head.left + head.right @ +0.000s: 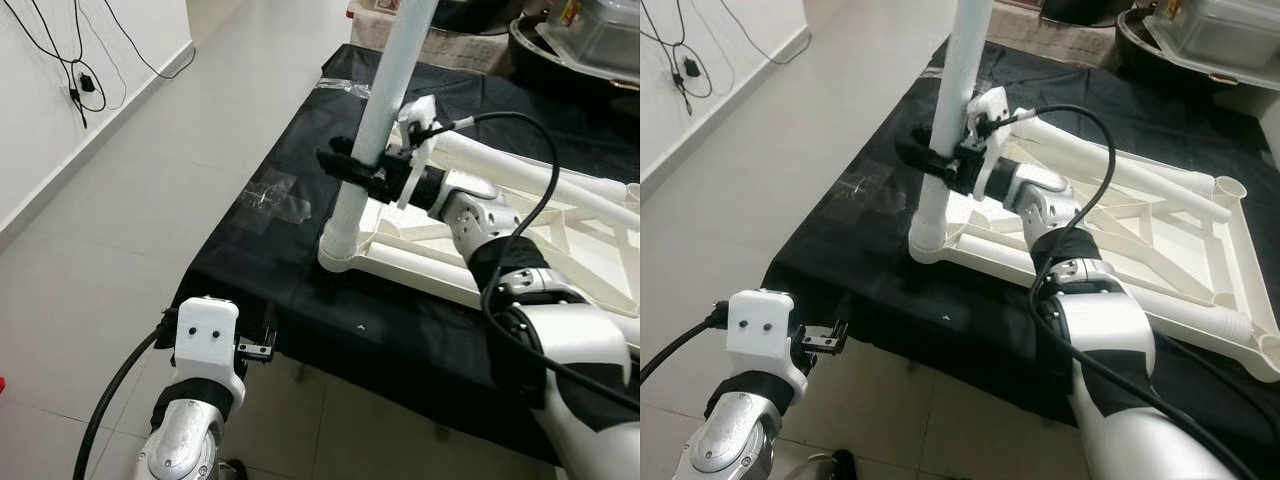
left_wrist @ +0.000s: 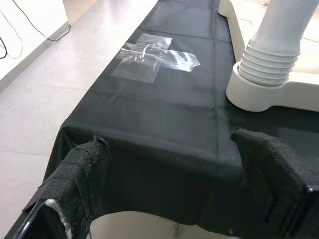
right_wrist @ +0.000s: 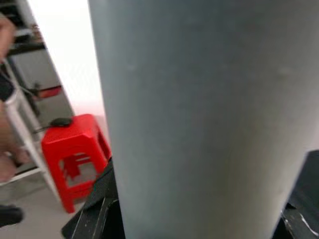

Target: Building children table

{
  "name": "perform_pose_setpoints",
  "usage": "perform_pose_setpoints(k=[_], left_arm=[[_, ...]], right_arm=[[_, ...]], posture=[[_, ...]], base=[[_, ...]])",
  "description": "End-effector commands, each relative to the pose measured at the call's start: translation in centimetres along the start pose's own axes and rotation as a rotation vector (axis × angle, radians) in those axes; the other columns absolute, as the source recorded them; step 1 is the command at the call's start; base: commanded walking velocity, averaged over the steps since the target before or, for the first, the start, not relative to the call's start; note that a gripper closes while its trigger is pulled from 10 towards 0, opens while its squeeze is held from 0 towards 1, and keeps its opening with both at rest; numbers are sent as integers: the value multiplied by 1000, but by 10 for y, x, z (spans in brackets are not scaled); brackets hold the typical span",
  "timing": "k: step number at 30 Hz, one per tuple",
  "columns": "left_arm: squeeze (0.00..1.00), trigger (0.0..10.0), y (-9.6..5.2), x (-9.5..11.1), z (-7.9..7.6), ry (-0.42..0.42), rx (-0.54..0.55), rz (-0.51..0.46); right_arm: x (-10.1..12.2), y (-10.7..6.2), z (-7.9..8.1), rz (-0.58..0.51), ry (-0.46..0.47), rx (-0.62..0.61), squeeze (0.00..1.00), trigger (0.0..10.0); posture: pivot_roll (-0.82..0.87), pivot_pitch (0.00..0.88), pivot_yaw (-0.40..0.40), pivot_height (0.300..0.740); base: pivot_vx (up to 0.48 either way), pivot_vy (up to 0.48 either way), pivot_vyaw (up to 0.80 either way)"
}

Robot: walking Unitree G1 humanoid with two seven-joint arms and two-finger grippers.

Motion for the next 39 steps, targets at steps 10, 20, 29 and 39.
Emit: perform_pose_setpoints(k=[10, 20, 29, 39], left_arm=[[0, 10000, -2, 0, 0, 15, -2, 9], [0, 10000, -2, 0, -1, 17, -3, 10], [0, 10000, 0, 0, -1, 17, -2, 5], [0, 10000, 2, 1, 0, 19, -1, 0]], right_arm=[[-42, 2, 11, 137, -1, -33, 0, 10000], [-51, 3, 11, 188, -1, -60, 0, 10000], [-68, 4, 12, 248, -50, -123, 0, 10000], [-83, -7, -5, 295, -15, -336, 0, 10000]], posture=[[106, 246, -119, 740], [103, 245, -119, 740], [100, 243, -120, 740], [96, 241, -120, 740]], base=[[0, 0, 0], [0, 0, 0], [0, 0, 0], [0, 0, 0]])
Point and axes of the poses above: a point about 5 cm out from each wrist's last joint towards the gripper, its own y axis pointing out of the wrist towards the gripper, its own x axis along the axis of the wrist's last joint, z = x × y, the point moved 6 cm from there along y, pointing out of the wrist towards the gripper, and after that the axes turned 14 degrees about -y, right-handed, at the moved point
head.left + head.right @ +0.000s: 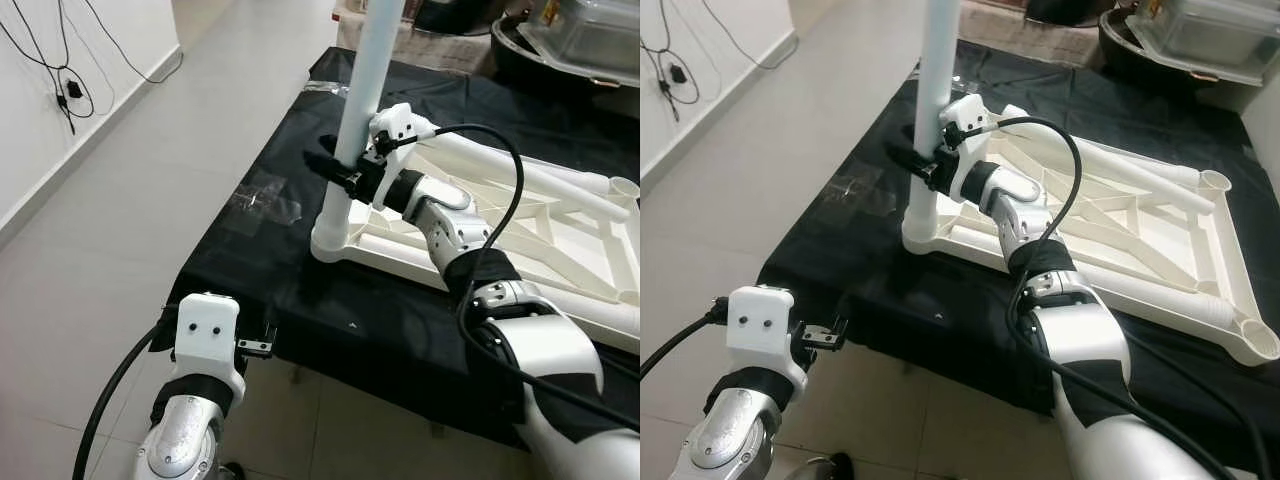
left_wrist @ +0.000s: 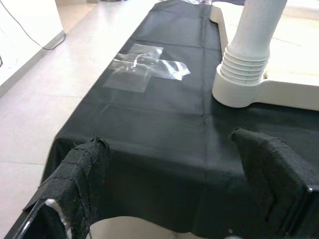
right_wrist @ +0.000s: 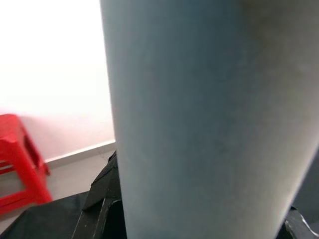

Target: Building children table

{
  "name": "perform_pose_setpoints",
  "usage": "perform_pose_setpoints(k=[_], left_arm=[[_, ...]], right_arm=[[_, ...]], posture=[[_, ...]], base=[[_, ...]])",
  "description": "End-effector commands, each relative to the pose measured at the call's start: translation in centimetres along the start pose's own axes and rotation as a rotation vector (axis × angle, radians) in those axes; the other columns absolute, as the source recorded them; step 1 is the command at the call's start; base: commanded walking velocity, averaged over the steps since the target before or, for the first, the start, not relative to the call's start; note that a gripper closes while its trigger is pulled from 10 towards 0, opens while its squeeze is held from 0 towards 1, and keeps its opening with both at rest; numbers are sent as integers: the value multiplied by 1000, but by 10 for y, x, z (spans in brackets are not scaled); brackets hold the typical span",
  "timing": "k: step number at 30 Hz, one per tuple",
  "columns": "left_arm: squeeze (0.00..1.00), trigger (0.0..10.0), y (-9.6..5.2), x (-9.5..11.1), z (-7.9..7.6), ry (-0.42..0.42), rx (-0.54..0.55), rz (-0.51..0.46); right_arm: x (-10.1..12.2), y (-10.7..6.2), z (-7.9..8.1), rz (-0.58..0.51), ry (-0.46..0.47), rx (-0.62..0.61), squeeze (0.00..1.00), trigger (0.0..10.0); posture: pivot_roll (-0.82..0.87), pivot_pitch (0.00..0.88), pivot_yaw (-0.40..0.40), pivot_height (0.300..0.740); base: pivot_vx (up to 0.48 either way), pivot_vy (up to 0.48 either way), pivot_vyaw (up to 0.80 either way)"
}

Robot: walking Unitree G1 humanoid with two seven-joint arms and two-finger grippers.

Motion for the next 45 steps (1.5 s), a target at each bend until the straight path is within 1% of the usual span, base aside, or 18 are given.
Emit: perform_pose_setpoints(k=[1, 4, 5, 9, 10, 11, 13, 17, 18, 20, 22, 23, 26, 30, 32, 33, 38, 45], left_arm=[[0, 10000, 0, -2, 1, 13, 2, 11], [0, 10000, 1, -2, 1, 14, 2, 10], [0, 10000, 2, -1, 3, 19, 3, 5], [0, 10000, 3, 0, 4, 22, 6, 2], [0, 10000, 5, 0, 6, 24, 8, -1], [0, 10000, 5, 0, 6, 24, 9, -2], [0, 10000, 5, 0, 6, 24, 9, -2], [0, 10000, 7, 1, 8, 27, 11, -7], [0, 10000, 8, 1, 9, 28, 11, -9], [0, 10000, 8, 1, 9, 28, 11, -9], [0, 10000, 8, 1, 10, 30, 13, -10], [0, 10000, 8, 1, 10, 30, 13, -10], [0, 10000, 8, 1, 11, 32, 17, -11], [0, 10000, 8, 1, 12, 32, 19, -11], [0, 10000, 8, 2, 12, 33, 20, -13], [0, 10000, 8, 2, 12, 33, 20, -13], [0, 10000, 9, 2, 12, 34, 19, -15], [0, 10000, 10, 1, 9, 34, 12, -16]], right_arm=[[-63, -21, 10, 215, 65, -35, 0, 10000], [-64, -22, 9, 218, 57, -45, 0, 10000], [-71, -24, 3, 261, 41, -146, 0, 10000], [-77, -28, -6, 305, 33, -261, 0, 10000], [-85, -36, -16, 367, 57, -435, 0, 10000], [-87, -40, -19, 386, 65, -514, 0, 10000], [-87, -40, -19, 386, 65, -514, 0, 10000], [-84, -52, -19, 402, 68, -744, 0, 10000], [-84, -59, -19, 420, 91, -851, 0, 10000], [-84, -59, -19, 420, 91, -851, 0, 10000], [-82, -72, -21, 464, 114, -1042, 0, 10000], [-82, -72, -21, 464, 114, -1042, 0, 10000], [-75, -81, -21, 513, 110, -1237, 0, 10000], [-65, -81, -21, 539, 56, -1309, 0, 10000], [-61, -90, -15, 624, 53, -1435, 0, 10000], [-61, -90, -15, 624, 53, -1435, 0, 10000], [-58, -93, -7, 642, 94, -1506, 0, 10000], [-60, -90, 7, 670, 251, -1553, 0, 10000]], posture=[[96, 241, -120, 740], [96, 241, -120, 740], [92, 236, -115, 740], [92, 236, -115, 740], [88, 231, -114, 740], [88, 231, -114, 740], [88, 231, -114, 740], [87, 227, -109, 740], [86, 224, -109, 740], [86, 224, -109, 740], [91, 221, -112, 740], [91, 221, -112, 740], [91, 221, -112, 740], [94, 220, -111, 740], [95, 220, -116, 740], [95, 220, -116, 740], [95, 221, -118, 740], [101, 219, -114, 740]], base=[[0, 0, 0], [0, 0, 0], [0, 0, 0], [0, 0, 0], [0, 0, 0], [0, 0, 0], [0, 0, 0], [0, 0, 0], [0, 0, 0], [0, 0, 0], [0, 0, 0], [0, 0, 0], [0, 0, 0], [0, 0, 0], [0, 0, 0], [0, 0, 0], [0, 0, 0], [0, 0, 0]])
Point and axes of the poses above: a point about 5 cm out from each wrist's last joint towards the gripper, its own y axis pointing out of the wrist towards the gripper, its own x axis along the axis of the wrist's last joint, z = x × y, the point moved 6 cm from there along y, pointing out of the wrist towards the gripper, and after that the axes turned 14 degrees about -y, right-handed, at the moved point
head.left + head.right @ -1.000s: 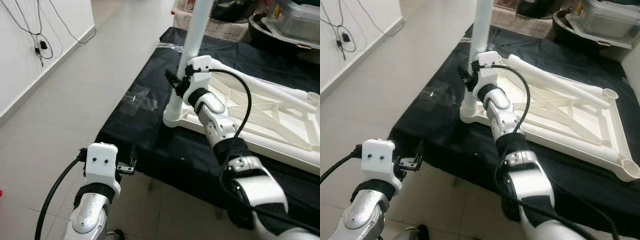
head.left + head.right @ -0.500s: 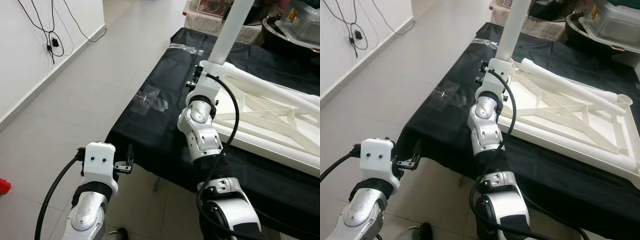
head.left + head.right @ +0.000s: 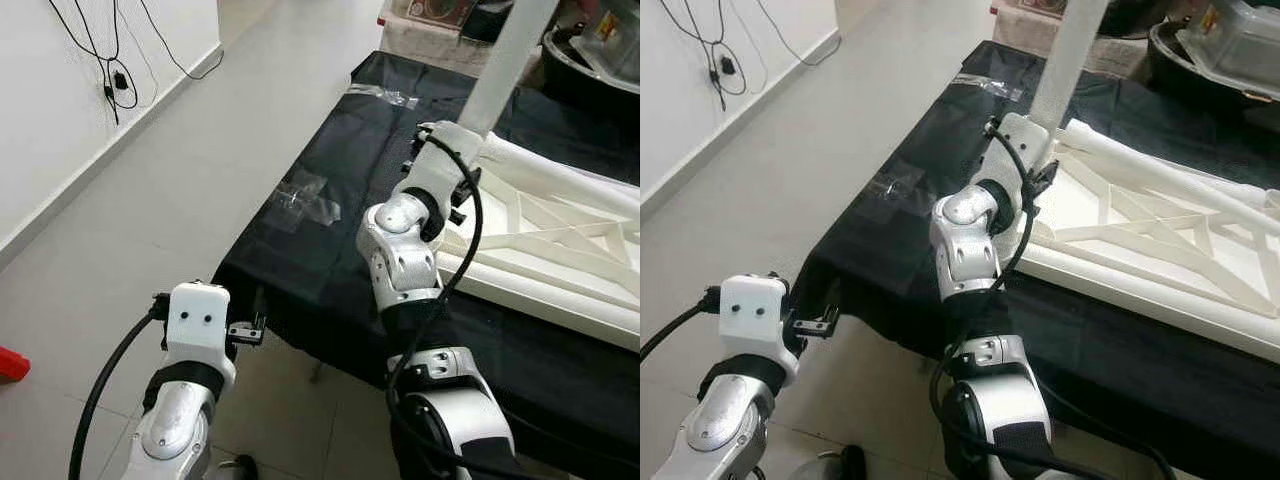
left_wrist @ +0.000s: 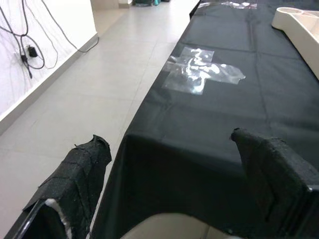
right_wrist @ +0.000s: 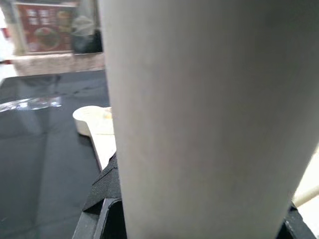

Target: Building children table

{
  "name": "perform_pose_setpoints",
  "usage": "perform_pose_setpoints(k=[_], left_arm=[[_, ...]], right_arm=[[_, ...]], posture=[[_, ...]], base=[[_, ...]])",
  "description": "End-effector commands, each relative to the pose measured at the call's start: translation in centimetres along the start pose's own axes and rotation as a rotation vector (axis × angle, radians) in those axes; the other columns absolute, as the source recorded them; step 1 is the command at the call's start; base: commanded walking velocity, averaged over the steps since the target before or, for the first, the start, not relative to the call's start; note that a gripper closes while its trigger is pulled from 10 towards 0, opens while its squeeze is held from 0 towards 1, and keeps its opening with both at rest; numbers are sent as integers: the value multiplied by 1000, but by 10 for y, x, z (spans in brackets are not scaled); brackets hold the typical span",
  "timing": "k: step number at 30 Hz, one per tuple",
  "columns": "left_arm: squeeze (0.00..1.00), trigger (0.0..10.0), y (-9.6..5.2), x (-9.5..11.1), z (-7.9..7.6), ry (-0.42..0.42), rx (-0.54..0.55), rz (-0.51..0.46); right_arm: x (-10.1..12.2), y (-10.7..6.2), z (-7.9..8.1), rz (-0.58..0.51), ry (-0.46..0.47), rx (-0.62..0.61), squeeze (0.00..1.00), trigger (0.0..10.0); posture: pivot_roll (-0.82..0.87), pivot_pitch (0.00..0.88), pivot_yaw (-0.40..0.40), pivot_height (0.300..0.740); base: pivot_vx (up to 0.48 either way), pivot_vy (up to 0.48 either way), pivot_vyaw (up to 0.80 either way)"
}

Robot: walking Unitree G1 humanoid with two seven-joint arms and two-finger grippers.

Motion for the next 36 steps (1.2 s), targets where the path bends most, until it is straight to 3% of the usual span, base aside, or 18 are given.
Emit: perform_pose_setpoints(k=[1, 4, 6, 10, 17, 22, 24, 25, 26, 27, 29, 30, 31, 32, 34, 36], left_arm=[[0, 10000, -1, -7, 0, 5, -2, 21], [0, 10000, 0, -7, 0, 6, -3, 21], [0, 10000, 0, -7, -1, 8, -8, 22], [0, 10000, 1, -7, -2, 8, -13, 22], [0, 10000, 1, -7, -3, 9, -18, 21], [0, 10000, 1, -8, -3, 10, -20, 22], [0, 10000, 2, -6, -3, 13, -22, 16], [0, 10000, 2, -6, -3, 13, -22, 16], [0, 10000, 2, -6, -2, 14, -22, 14], [0, 10000, 2, -6, -2, 14, -22, 14], [0, 10000, 2, -5, -1, 15, -20, 11], [0, 10000, 2, -5, -1, 15, -20, 11], [0, 10000, 2, -5, -1, 16, -20, 10], [0, 10000, 2, -5, -1, 16, -20, 10], [0, 10000, 2, -4, -1, 17, -17, 8], [0, 10000, 2, -4, 0, 17, -16, 8]], right_arm=[[-63, -19, 10, 273, -39, 26, 0, 10000], [-65, -20, 9, 283, -33, 27, 0, 10000], [-76, -19, -2, 329, -48, -14, 0, 10000], [-84, -19, -8, 361, -36, -31, 0, 10000], [-97, -22, -12, 438, -28, -43, 0, 10000], [-107, -23, -7, 471, -31, 20, 0, 10000], [-105, -35, 39, 380, -22, 441, 0, 10000], [-105, -35, 39, 380, -22, 441, 0, 10000], [-110, -47, 54, 381, -13, 609, 0, 10000], [-110, -47, 54, 381, -13, 609, 0, 10000], [-117, -66, 70, 406, 12, 819, 0, 10000], [-117, -66, 70, 406, 12, 819, 0, 10000], [-118, -77, 77, 404, 36, 926, 0, 10000], [-118, -77, 77, 404, 36, 926, 0, 10000], [-119, -95, 84, 425, 58, 1109, 0, 10000], [-120, -101, 86, 428, 56, 1166, 0, 10000]], posture=[[101, 219, -114, 740], [101, 217, -113, 740], [102, 211, -108, 740], [102, 209, -105, 740], [102, 209, -105, 740], [99, 195, -103, 740], [98, 191, -105, 740], [98, 191, -105, 740], [98, 191, -105, 740], [98, 191, -105, 740], [93, 193, -105, 740], [93, 193, -105, 740], [95, 196, -107, 740], [95, 196, -107, 740], [96, 197, -107, 740], [98, 200, -107, 740]], base=[[0, 0, 0], [0, 0, 0], [0, 0, 0], [0, 0, 0], [0, 0, 0], [0, 0, 0], [0, 0, 0], [0, 0, 0], [0, 0, 0], [0, 0, 0], [0, 0, 0], [0, 0, 0], [0, 0, 0], [0, 0, 0], [0, 0, 0], [0, 0, 0]])
Point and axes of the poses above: a point about 5 cm out from each wrist's last joint towards the gripper, its own y axis pointing out of the wrist towards the gripper, its own x axis along the axis of the wrist's last joint, z = x × y, the point moved 6 cm from there along y, pointing out of the wrist towards the gripper, and after that the axes turned 14 degrees about -y, right-handed, at the moved point
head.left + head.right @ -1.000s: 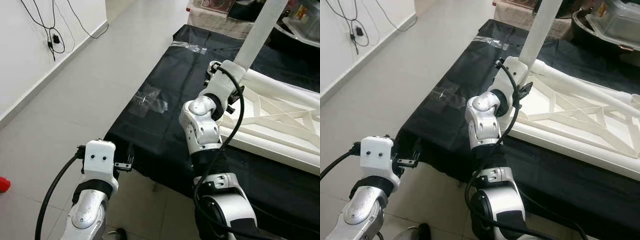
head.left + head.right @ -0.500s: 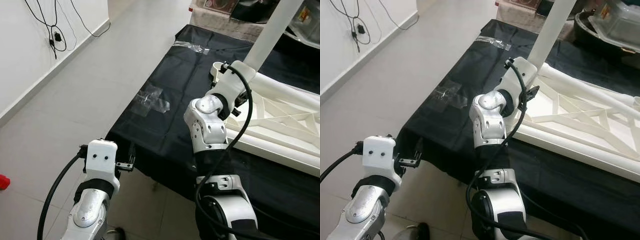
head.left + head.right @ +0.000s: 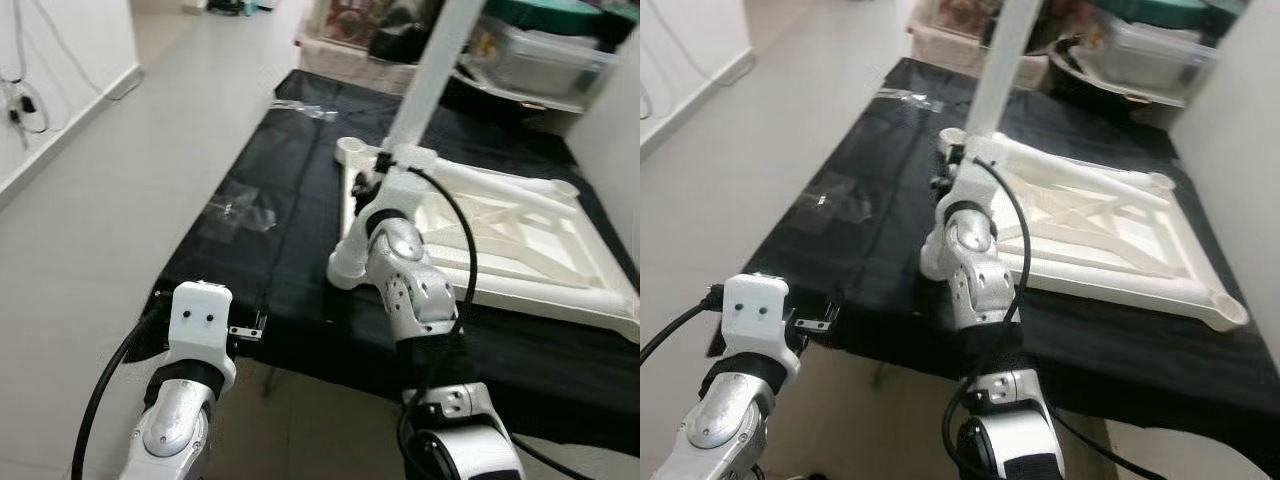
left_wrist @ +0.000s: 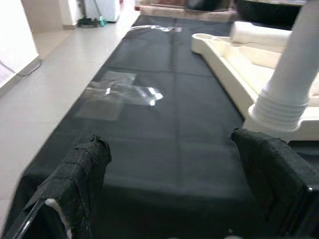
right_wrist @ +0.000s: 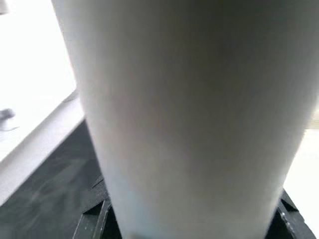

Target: Building children table

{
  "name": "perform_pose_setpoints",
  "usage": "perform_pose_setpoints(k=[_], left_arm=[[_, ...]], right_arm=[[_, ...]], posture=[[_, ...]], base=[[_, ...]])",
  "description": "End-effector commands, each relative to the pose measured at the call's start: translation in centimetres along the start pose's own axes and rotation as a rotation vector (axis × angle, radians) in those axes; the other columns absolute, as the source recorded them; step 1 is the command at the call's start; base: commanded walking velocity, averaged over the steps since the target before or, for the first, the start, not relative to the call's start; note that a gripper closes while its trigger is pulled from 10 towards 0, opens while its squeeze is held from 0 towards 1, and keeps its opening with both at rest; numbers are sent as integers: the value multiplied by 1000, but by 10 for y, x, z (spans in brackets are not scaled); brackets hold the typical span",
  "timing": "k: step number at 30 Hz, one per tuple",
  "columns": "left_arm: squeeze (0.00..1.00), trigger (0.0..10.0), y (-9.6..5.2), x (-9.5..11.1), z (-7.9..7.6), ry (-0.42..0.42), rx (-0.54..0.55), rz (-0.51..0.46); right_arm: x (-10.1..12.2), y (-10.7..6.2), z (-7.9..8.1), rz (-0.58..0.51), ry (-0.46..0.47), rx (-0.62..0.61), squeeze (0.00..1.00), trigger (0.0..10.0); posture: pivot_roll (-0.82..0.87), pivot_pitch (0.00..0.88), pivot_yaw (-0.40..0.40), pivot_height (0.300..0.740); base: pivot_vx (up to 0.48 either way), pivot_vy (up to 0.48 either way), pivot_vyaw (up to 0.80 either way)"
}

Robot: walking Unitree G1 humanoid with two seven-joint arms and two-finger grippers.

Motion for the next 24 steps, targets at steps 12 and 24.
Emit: perform_pose_setpoints(k=[12, 24], left_arm=[[0, 10000, -1, -1, -3, 14, -10, 0], [0, 10000, -4, -2, -5, 16, -21, 7]], right_arm=[[-58, -18, 79, 120, 143, 584, 0, 10000], [-13, -23, 99, -137, -27, 844, 0, 10000]], posture=[[99, 210, -112, 740], [101, 218, -117, 740]], base=[[0, 0, 0], [0, 0, 0]])
Point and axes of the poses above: a point about 5 cm out from each wrist's last joint towards the gripper, its own y axis pointing out of the wrist towards the gripper, its own x axis along the axis of the wrist's last joint, z = x × y, the point moved 6 cm from there along y, pointing out of the wrist towards the gripper, and after that the axes turned 14 degrees about -y, right-handed, at the moved point
